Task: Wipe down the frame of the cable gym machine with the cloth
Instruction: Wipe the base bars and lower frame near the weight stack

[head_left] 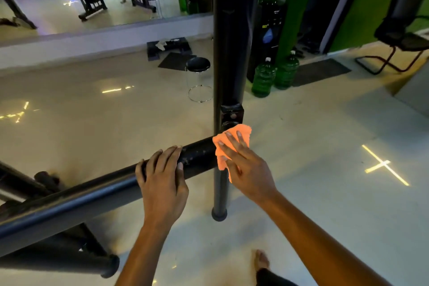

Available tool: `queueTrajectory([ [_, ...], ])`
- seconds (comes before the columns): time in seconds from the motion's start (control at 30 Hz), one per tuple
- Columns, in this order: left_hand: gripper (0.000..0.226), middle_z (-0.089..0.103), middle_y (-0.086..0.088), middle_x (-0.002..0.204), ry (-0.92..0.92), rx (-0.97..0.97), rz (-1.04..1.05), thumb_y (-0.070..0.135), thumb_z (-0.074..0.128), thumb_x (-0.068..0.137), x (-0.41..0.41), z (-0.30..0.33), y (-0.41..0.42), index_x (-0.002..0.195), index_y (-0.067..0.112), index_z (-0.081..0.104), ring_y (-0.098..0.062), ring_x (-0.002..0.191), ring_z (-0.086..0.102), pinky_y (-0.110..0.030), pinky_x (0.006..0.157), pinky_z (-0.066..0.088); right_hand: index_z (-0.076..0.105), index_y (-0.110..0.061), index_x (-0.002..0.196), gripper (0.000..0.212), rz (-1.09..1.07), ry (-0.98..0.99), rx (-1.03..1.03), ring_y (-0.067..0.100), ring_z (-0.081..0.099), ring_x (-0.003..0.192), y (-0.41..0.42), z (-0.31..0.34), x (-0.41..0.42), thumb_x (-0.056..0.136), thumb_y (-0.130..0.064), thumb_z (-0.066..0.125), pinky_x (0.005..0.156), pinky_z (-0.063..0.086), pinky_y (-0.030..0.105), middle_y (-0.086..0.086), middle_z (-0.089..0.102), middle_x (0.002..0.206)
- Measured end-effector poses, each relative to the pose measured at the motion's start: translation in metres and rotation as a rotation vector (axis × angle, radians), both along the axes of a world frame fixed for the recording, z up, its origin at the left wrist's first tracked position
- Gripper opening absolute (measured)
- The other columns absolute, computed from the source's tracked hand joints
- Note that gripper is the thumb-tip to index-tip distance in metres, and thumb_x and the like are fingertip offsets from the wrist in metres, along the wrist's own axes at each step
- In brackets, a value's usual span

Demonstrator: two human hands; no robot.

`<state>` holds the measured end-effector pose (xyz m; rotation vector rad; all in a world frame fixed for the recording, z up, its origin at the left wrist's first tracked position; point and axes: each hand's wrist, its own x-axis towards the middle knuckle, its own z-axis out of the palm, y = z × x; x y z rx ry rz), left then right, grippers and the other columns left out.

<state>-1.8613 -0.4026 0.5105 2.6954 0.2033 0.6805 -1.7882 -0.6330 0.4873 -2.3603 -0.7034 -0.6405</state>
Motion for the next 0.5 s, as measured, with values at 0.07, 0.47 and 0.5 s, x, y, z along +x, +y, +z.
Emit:
queueTrajectory([
  [0.07,0.042,0.063,0.006,0.146,0.005,-0.029,-0.043,0.032,0.048,0.106,0.004,0.003,-0.007,0.143,0.024,0.066,-0.022,0.139,0.053,-0.055,0.124,0.026,0.066,-0.028,0.150,0.043,-0.032,0.034,0.092,0.017,0.053,0.151,-0.012,0.013,0.004,0.109,-0.021,0.057,0.094,0.065,0.042,-0.008,0.053,0.165],
  [0.47,0.035,0.071,0.007,0.131,-0.029,-0.080,0.142,0.031,0.044,0.108,0.045,0.007,-0.071,0.129,0.027,0.072,-0.021,0.124,0.060,-0.056,0.111,0.037,0.036,-0.023,0.170,0.057,0.174,0.097,0.064,0.032,-0.003,0.169,-0.013,0.011,0.078,0.116,-0.038,0.049,0.131,0.032,0.055,0.000,0.006,0.183],
  [0.5,0.036,0.071,0.006,0.131,-0.042,-0.090,0.163,0.031,0.043,0.108,0.045,0.005,-0.076,0.130,0.026,0.071,-0.023,0.125,0.060,-0.058,0.112,0.037,0.046,-0.019,0.165,0.052,0.202,0.061,0.106,0.032,0.006,0.169,-0.019,0.009,0.079,0.116,-0.033,0.053,0.128,0.038,0.054,0.001,0.016,0.182],
])
